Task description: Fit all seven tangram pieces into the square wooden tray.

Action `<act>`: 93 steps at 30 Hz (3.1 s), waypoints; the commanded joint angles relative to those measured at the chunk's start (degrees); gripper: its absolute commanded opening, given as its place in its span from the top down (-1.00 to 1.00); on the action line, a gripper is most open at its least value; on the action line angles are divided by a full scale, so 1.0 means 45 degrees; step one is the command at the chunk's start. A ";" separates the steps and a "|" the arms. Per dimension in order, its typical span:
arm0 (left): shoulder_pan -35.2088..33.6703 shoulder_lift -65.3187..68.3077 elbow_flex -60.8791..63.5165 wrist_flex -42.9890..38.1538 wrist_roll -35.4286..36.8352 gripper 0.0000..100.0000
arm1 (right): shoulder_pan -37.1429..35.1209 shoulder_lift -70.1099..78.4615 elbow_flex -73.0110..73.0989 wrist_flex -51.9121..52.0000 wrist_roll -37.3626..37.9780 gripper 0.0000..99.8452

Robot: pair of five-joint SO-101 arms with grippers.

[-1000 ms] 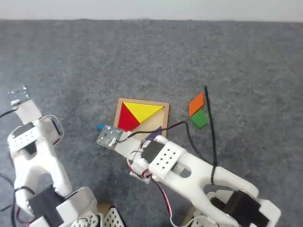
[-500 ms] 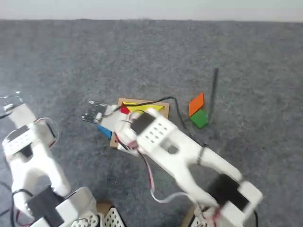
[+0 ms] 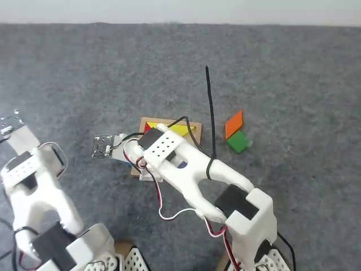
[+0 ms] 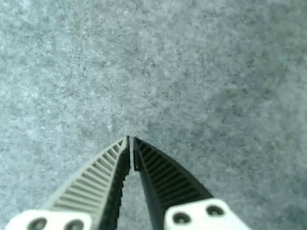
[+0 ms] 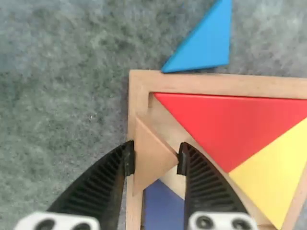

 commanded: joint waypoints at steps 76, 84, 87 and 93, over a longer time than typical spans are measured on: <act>0.7541 -0.0547 -0.0889 0.0137 0.4024 0.74 | 0.7531 -0.7004 0.7756 -0.3546 -0.3927 0.38; 0.7541 -0.0547 -0.0869 0.0137 0.4005 0.75 | 0.8371 -0.3995 0.5861 -0.3878 -0.2657 0.39; 0.7560 -0.0547 -0.0850 0.0137 0.3985 0.75 | 0.8352 -0.3468 0.5744 -0.3858 -0.2520 0.39; 0.7541 -0.0527 -0.0850 0.0371 0.3985 0.75 | 0.8762 -0.3331 0.5724 -0.3976 -0.1778 0.41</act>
